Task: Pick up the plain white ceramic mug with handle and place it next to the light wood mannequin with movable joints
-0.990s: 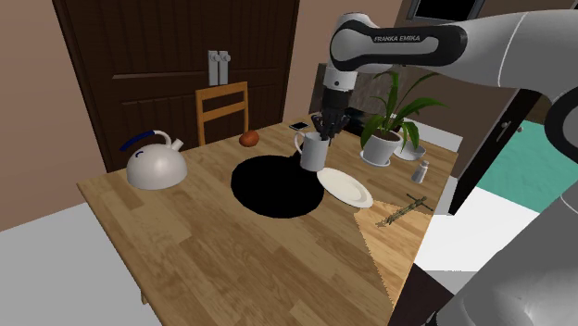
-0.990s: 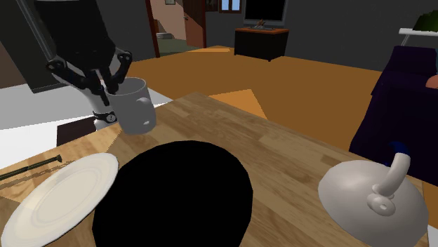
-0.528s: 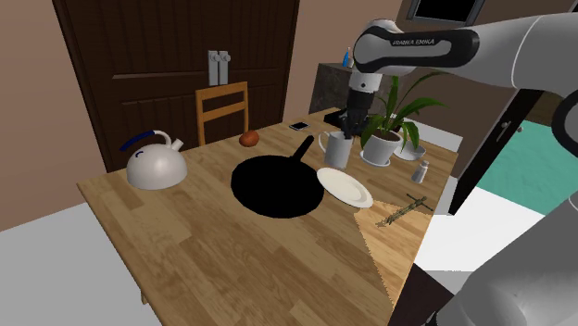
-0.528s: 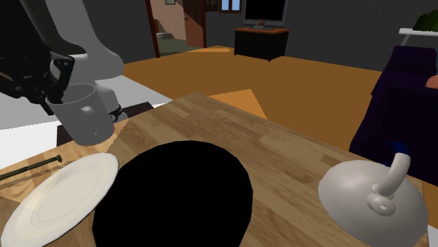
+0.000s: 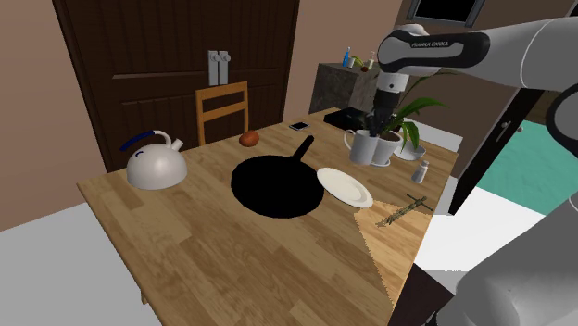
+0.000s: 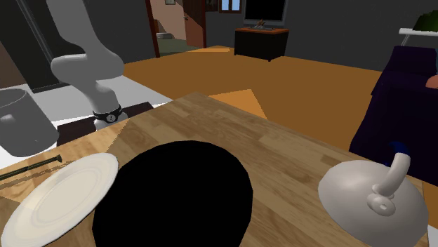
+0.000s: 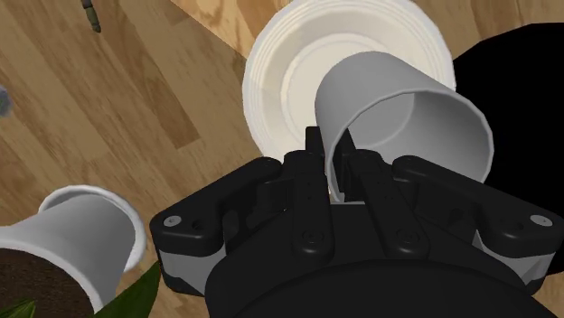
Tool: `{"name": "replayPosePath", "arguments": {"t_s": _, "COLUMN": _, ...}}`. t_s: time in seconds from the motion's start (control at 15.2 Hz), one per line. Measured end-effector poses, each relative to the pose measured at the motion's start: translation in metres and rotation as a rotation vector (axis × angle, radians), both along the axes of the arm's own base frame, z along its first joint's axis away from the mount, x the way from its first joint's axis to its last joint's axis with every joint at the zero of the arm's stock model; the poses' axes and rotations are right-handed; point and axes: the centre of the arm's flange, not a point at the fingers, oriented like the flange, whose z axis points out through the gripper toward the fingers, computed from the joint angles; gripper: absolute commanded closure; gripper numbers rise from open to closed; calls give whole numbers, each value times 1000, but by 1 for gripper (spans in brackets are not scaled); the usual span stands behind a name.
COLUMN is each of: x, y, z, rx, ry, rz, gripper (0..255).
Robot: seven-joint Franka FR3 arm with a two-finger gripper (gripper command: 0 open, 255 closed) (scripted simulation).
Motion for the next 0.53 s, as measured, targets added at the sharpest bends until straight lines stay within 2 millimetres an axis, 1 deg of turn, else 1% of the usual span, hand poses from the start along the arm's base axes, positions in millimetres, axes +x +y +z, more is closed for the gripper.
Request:
{"name": "replayPosePath", "arguments": {"t_s": 0.26, "x": -9, "y": -51, "z": -4, "rx": 0, "ry": 0, "rz": 0, "gripper": 255}}
{"name": "replayPosePath", "arguments": {"t_s": 0.4, "x": -18, "y": -77, "z": -6, "rx": 0, "ry": 0, "rz": 0, "gripper": 255}}
{"name": "replayPosePath", "arguments": {"t_s": 0.46, "x": -18, "y": -90, "z": -3, "rx": 0, "ry": 0, "rz": 0, "gripper": 255}}
{"name": "replayPosePath", "arguments": {"t_s": 0.53, "x": -22, "y": -103, "z": -2, "rx": 0, "ry": 0, "rz": 0, "gripper": 255}}
